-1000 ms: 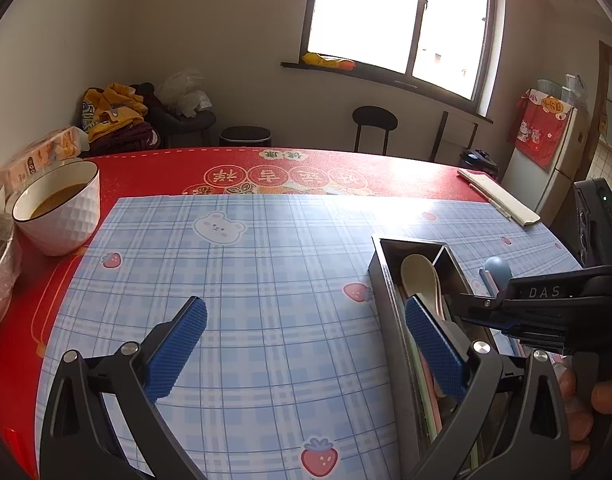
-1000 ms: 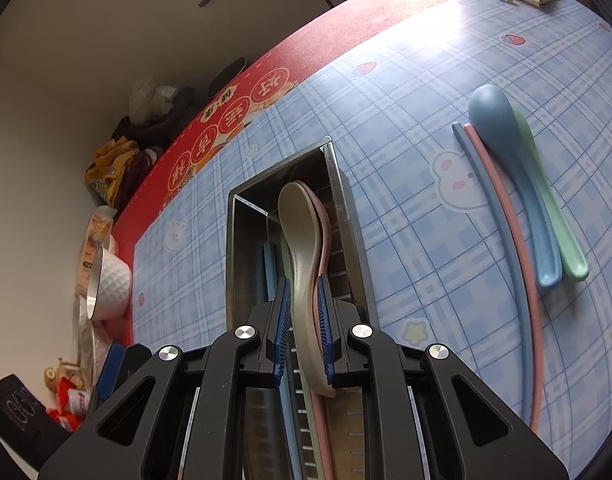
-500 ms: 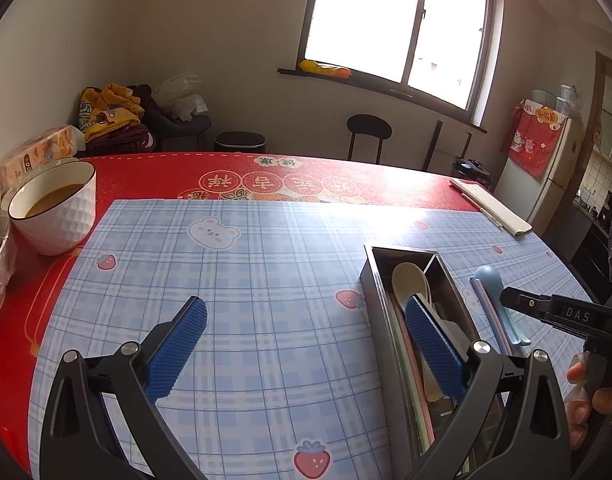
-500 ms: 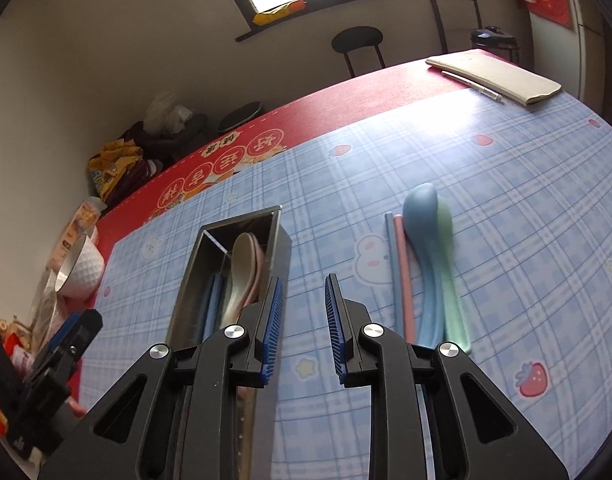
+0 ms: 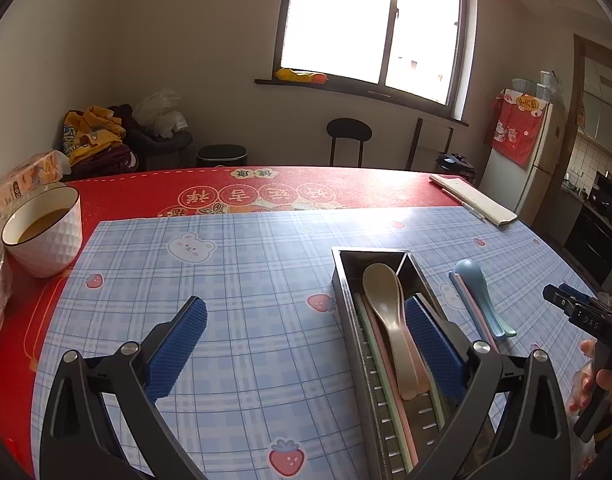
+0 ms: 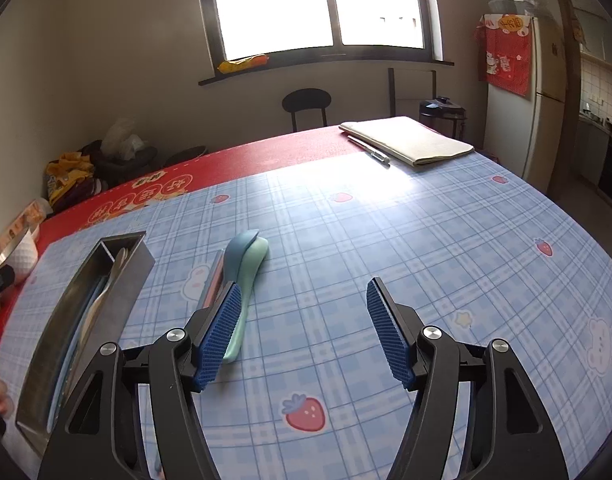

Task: Organize utensils
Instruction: 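Move the left gripper over the remaining blue chopstick on the table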

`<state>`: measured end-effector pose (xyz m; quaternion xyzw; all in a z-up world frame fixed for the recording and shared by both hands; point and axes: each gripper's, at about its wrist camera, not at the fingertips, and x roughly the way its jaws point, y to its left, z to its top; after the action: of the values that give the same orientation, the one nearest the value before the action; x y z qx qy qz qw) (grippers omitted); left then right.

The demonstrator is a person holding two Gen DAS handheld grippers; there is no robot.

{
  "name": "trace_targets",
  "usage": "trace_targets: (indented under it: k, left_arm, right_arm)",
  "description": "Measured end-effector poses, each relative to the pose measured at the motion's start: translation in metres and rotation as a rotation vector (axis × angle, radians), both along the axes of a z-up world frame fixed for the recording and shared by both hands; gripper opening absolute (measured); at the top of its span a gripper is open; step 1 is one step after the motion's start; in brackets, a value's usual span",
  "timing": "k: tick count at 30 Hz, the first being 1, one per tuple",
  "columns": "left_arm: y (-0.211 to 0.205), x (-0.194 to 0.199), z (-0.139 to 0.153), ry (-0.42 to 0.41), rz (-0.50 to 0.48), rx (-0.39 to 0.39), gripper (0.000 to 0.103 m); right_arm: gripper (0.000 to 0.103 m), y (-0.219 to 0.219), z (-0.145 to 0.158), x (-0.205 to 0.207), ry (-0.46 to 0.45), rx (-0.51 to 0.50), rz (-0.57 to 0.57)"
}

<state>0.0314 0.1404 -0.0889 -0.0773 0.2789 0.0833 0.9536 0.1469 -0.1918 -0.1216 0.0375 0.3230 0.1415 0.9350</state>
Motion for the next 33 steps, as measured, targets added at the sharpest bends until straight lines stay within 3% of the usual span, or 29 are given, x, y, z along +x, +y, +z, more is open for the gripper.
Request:
trace_targets:
  k: [8, 12, 17, 21, 29, 33]
  left_arm:
    - [-0.055, 0.010, 0.018, 0.040, -0.079, 0.064, 0.097]
    - [-0.072, 0.022, 0.020, 0.068, -0.091, 0.037, 0.097]
    - [-0.088, 0.038, 0.013, 0.125, -0.117, -0.023, 0.097]
    - [-0.107, 0.049, 0.009, 0.156, -0.153, -0.011, 0.096]
    - [-0.147, 0.071, 0.004, 0.230, -0.241, 0.013, 0.079]
    - [-0.156, 0.087, -0.006, 0.314, -0.246, -0.010, 0.056]
  right_arm:
    - [0.072, -0.028, -0.007, 0.010, -0.002, 0.088, -0.057]
    - [0.086, -0.036, -0.006, 0.007, -0.026, 0.119, -0.067]
    - [0.087, -0.043, -0.003, -0.003, -0.094, 0.140, -0.108]
    - [0.088, -0.047, 0.000, -0.008, -0.126, 0.158, -0.124]
    - [0.088, -0.050, 0.002, -0.013, -0.151, 0.191, -0.090]
    - [0.088, -0.052, -0.001, -0.010, -0.123, 0.219, -0.076]
